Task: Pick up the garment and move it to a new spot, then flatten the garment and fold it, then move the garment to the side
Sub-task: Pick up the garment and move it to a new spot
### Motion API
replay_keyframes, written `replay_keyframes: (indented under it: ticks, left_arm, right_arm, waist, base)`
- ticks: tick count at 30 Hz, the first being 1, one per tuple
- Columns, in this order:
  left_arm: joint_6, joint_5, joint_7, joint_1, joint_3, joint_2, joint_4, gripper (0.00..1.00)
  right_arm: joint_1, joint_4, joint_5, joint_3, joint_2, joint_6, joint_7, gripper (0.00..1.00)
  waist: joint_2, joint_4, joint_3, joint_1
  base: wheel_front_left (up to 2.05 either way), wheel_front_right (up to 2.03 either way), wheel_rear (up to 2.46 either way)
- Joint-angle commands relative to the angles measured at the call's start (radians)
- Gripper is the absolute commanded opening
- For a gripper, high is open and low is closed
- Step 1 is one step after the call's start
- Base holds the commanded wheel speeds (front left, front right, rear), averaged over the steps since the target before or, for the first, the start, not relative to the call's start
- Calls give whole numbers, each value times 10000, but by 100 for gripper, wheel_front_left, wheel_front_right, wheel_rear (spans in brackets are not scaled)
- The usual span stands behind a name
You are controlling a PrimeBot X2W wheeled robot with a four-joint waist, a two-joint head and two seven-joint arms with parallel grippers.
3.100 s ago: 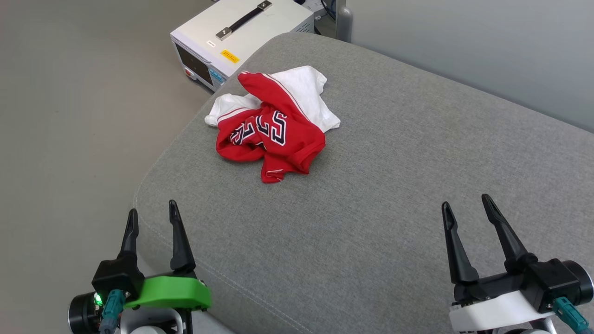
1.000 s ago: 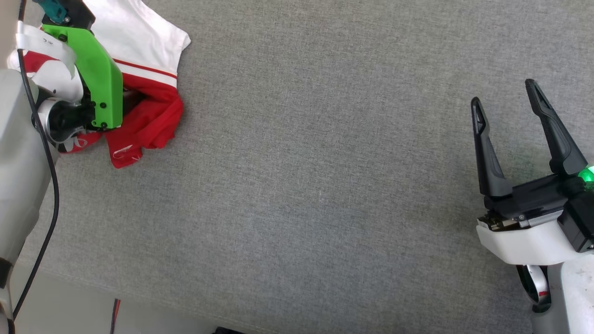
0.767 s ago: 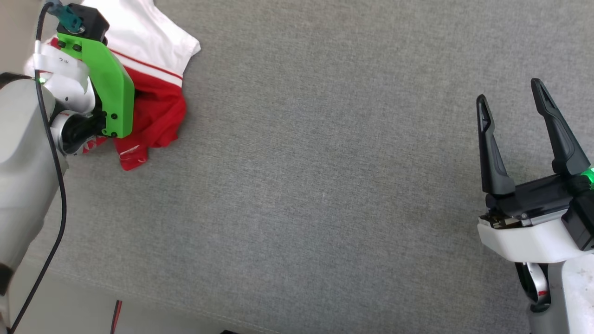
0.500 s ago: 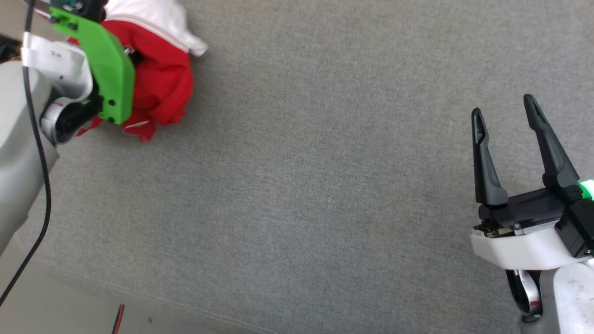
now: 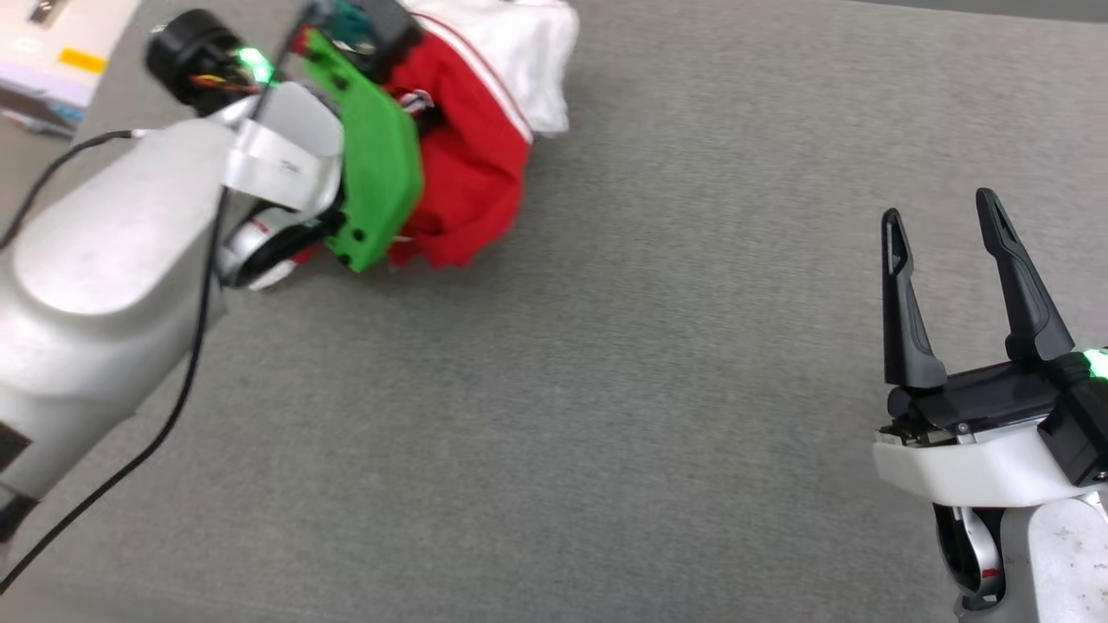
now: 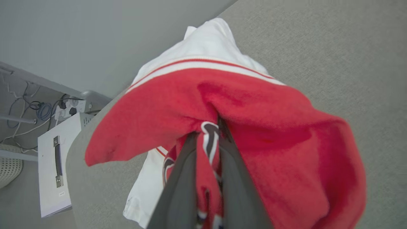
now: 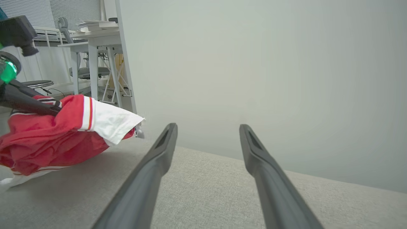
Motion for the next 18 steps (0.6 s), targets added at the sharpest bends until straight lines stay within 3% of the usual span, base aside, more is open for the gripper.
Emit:
replay_keyframes:
  ticks: [1, 12, 18]
  left_arm:
    - [-25, 84, -109, -328, -187, -200, -116, 0]
    - [-25, 376, -450, -1004, -1158, -1962, -450, 0]
    - [-25, 833, -246, -129, -1189, -3054, -434, 0]
  right_arm:
    - [62, -3, 56, -26, 18, -7, -23, 100]
    - [-138, -50, 731, -270, 30, -7, -23, 100]
    - [-189, -104, 888, -359, 30, -7, -23, 100]
  waist:
    - [0, -743, -35, 0]
    - [0, -2317, 416, 0]
    - [0, -2739, 673, 0]
  base:
    - [0, 0, 0]
    - [0, 0, 0]
    - [0, 0, 0]
